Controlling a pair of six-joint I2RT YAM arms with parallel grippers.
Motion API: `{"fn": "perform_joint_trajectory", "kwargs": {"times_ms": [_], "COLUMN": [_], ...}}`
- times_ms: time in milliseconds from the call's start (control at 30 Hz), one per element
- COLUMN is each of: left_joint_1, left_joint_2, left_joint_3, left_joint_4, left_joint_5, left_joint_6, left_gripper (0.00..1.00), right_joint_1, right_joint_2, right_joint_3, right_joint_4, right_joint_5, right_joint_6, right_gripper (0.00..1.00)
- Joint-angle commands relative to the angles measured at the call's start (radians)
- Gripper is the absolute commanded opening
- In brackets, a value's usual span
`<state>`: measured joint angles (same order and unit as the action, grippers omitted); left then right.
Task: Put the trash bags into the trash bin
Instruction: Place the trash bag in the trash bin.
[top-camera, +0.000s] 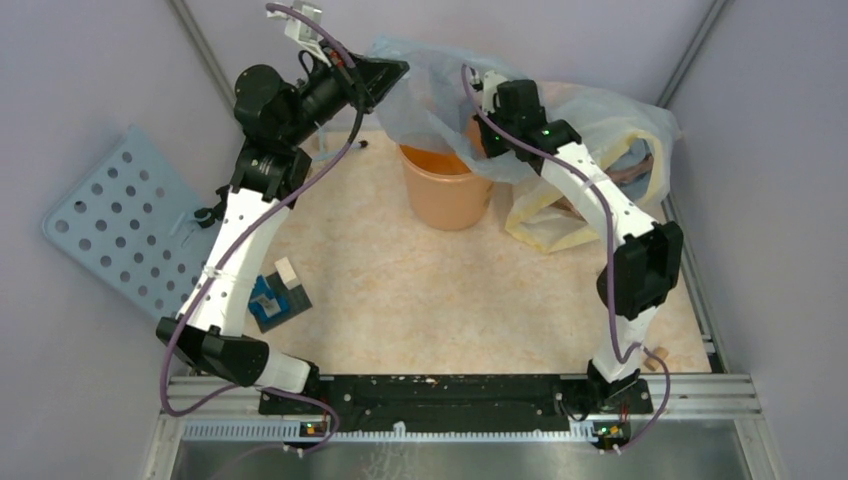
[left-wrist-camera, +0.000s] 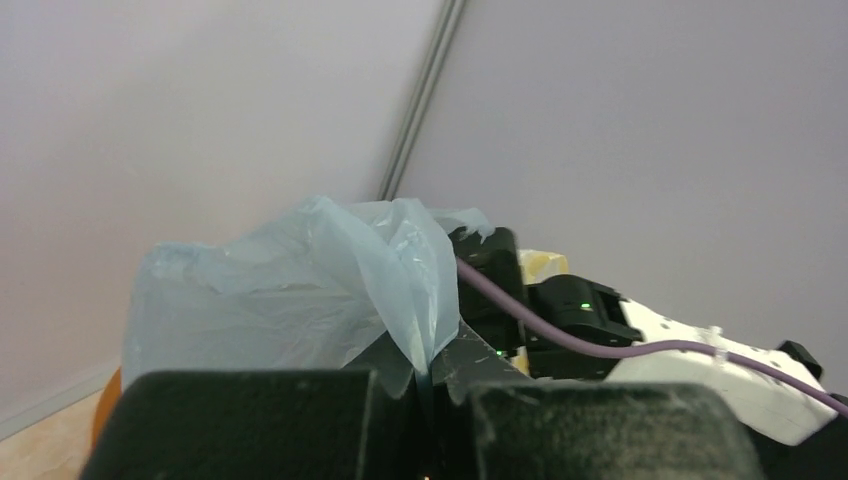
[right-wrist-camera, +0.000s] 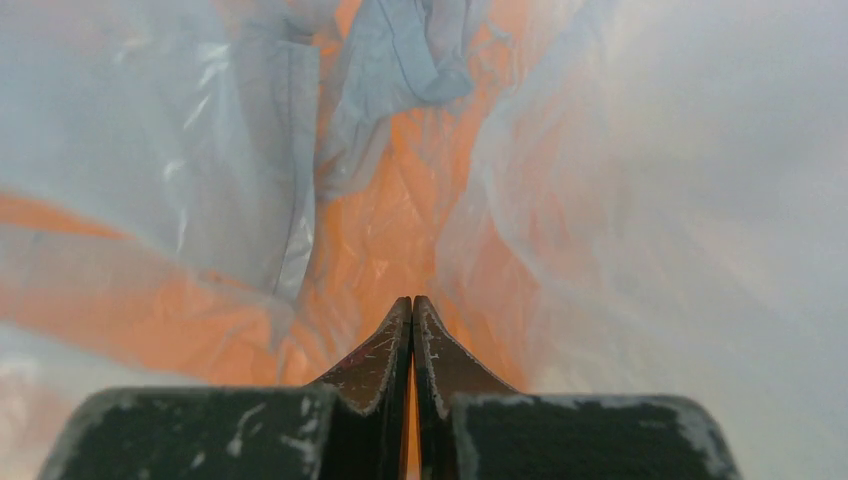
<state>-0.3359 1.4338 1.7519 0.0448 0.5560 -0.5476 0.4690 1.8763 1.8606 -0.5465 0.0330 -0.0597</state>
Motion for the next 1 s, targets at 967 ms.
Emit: {"fn": "perform_joint_trajectory", "kwargs": {"times_ms": [967], "left_joint_1": [0.207], "left_joint_2": [0.174], "left_joint_3": [-0.041], "left_joint_4": [0.061], "left_joint_5": [0.127], "left_joint_6": [-0.114], "left_gripper": [0.00], "right_joint_1": [0.074], "right_joint_2": [0.177], "right_joint_3": [0.487], "right_joint_4": [-0.230], "right_joint_5": [-0.094], "right_joint_6": [-0.093], "right_gripper": [0.07]}}
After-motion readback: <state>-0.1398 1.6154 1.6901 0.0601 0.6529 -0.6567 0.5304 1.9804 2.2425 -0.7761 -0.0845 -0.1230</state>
